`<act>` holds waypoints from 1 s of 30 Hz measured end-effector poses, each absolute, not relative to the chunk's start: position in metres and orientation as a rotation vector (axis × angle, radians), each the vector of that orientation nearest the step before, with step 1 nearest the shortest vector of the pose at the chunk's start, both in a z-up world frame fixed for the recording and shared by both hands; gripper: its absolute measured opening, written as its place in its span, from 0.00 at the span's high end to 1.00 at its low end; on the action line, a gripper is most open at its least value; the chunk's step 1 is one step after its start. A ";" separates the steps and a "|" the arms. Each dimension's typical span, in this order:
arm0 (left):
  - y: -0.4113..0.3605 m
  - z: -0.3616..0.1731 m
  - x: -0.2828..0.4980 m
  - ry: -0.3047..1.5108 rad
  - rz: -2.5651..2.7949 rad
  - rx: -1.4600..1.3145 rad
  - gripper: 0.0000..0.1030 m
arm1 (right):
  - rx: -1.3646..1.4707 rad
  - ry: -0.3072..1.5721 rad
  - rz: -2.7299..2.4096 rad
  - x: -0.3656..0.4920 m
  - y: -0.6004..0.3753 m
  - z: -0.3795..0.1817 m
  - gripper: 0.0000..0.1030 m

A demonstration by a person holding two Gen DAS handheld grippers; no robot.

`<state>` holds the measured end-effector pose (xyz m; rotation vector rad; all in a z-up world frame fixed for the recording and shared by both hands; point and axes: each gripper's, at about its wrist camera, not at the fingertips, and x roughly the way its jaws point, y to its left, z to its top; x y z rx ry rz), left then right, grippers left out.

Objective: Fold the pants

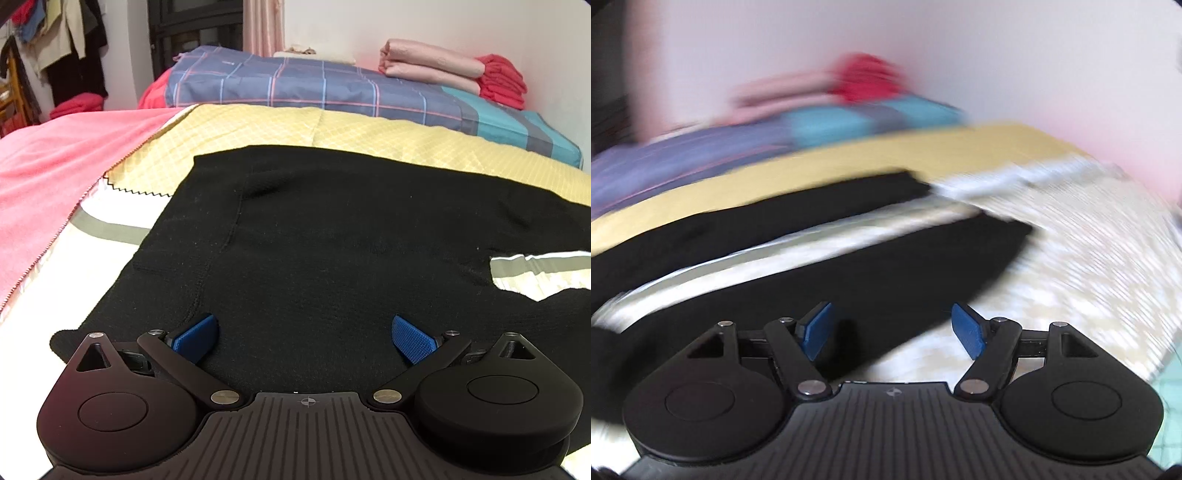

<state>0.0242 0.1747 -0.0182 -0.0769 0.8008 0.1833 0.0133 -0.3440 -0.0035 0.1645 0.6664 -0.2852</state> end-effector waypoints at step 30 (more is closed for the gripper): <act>0.175 -0.018 0.020 0.772 0.186 -0.094 0.00 | -0.032 0.602 0.169 0.003 -0.191 0.022 0.36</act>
